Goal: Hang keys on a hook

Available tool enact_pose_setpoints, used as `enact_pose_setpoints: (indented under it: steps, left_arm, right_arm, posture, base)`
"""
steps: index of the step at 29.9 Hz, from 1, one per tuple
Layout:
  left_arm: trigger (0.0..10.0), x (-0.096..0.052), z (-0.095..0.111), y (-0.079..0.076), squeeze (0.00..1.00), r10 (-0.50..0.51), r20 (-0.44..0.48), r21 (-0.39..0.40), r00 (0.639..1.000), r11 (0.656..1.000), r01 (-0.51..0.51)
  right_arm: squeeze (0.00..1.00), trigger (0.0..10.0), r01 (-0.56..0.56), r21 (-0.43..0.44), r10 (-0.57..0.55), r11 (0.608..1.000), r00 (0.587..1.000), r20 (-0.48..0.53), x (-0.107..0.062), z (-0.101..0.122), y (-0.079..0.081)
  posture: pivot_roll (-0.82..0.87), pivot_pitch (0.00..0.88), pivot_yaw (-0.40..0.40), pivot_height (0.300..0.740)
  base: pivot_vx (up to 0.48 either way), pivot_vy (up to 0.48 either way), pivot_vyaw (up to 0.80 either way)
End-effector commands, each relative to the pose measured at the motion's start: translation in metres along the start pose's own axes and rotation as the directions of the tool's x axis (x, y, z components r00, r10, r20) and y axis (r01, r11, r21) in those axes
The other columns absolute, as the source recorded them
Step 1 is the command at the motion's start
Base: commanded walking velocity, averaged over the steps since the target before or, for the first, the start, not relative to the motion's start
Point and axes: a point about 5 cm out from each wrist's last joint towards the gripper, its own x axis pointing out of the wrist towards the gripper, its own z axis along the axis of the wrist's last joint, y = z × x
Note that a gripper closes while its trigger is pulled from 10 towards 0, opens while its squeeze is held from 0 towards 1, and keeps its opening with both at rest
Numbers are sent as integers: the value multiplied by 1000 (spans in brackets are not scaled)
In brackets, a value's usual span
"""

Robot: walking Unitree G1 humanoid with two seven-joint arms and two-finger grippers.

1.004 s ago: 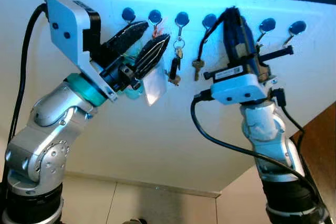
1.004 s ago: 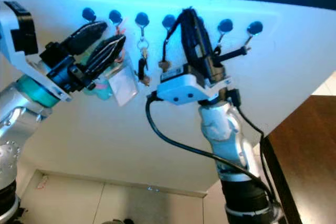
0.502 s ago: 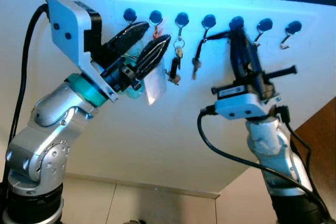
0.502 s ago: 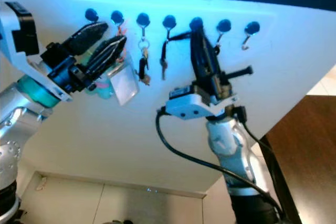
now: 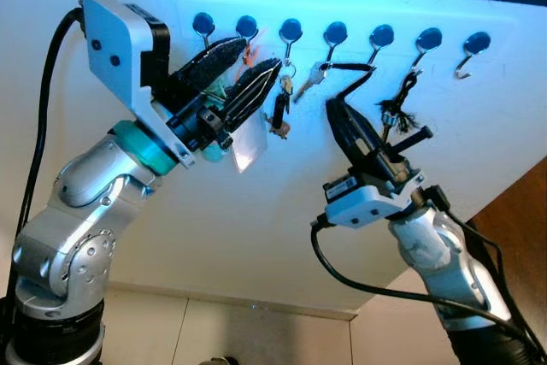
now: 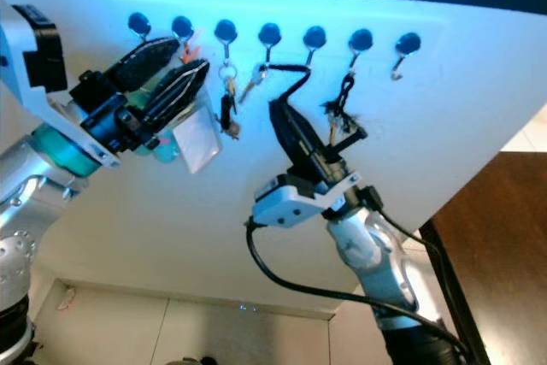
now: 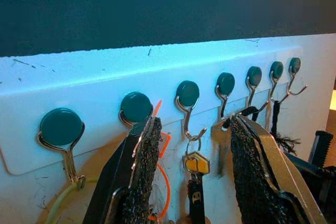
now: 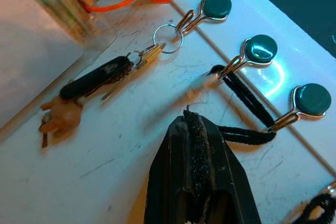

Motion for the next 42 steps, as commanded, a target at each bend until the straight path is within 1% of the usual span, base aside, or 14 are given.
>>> enact_pose_setpoints:
  steps: [1,7,9,10,11,12,15,16,19,29,30,36,38,42]
  left_arm:
    - [10000,-2,-1,-1,0,-7,-3,-4,1000,1000,7]
    - [10000,-2,-1,-1,0,-9,-4,-5,1000,1000,9]
    - [10000,-2,-1,-2,0,-9,-5,-5,1000,1000,9]
    - [10000,-2,-1,-2,0,-9,-5,-5,1000,1000,9]
    - [10000,-2,-1,-1,0,-9,-6,-5,1000,1000,9]
    - [10000,-2,-1,-1,0,-9,-6,-5,1000,1000,9]
    - [10000,-2,-1,-1,0,-10,-9,-5,1000,1000,10]
    - [10000,-2,-2,-1,0,-12,-10,-5,1000,1000,12]
    - [10000,-2,-2,-1,0,-13,-11,-5,1000,1000,13]
    - [10000,-1,-2,-2,0,-13,-11,-4,1000,1000,13]
    - [10000,-1,-1,-2,0,-13,-11,-4,1000,1000,13]
    - [10000,-1,-1,-2,0,-13,-12,-2,1000,1000,13]
    - [10000,-1,-1,-2,0,-13,-13,-2,1000,1000,13]
    - [10000,-2,-1,-1,0,-13,-13,-2,1000,1000,13]
  right_arm:
    - [0,10000,-6,18,5,1000,1000,28,2,5,1]
    - [0,10000,-17,37,16,999,999,43,2,8,3]
    - [0,10000,47,47,-50,998,996,77,6,14,-6]
    - [0,10000,47,47,-50,998,996,77,6,14,-6]
    - [0,10000,95,46,-99,994,991,92,8,17,-14]
    - [0,10000,95,46,-99,994,991,92,8,17,-14]
    - [0,10000,240,38,-243,970,960,143,14,30,-38]
    - [0,10000,296,58,-302,953,937,174,17,39,-49]
    - [0,10000,313,80,-323,946,927,190,18,44,-53]
    - [0,10000,308,77,-318,948,929,188,17,44,-54]
    - [0,10000,279,69,-287,958,943,170,15,41,-48]
    - [0,10000,240,63,-247,969,959,137,14,38,-40]
    - [0,10000,190,56,-195,980,974,119,14,35,-34]
    - [0,10000,141,32,-143,989,987,70,10,26,-26]
  posture:
    - [35,0,93,740]
    - [39,0,94,740]
    - [38,0,94,740]
    - [38,0,94,740]
    - [39,0,94,740]
    - [39,0,94,740]
    - [34,0,97,740]
    - [34,0,97,740]
    - [33,0,99,740]
    - [31,0,97,740]
    - [31,0,97,740]
    - [33,0,98,740]
    - [35,0,97,740]
    - [35,0,98,740]
  base:
    - [0,0,0]
    - [0,0,0]
    - [0,0,0]
    - [0,0,0]
    - [0,0,0]
    - [0,0,0]
    - [0,0,0]
    - [0,0,0]
    - [0,0,0]
    - [0,0,0]
    - [0,0,0]
    - [0,0,0]
    - [0,0,0]
    - [0,0,0]
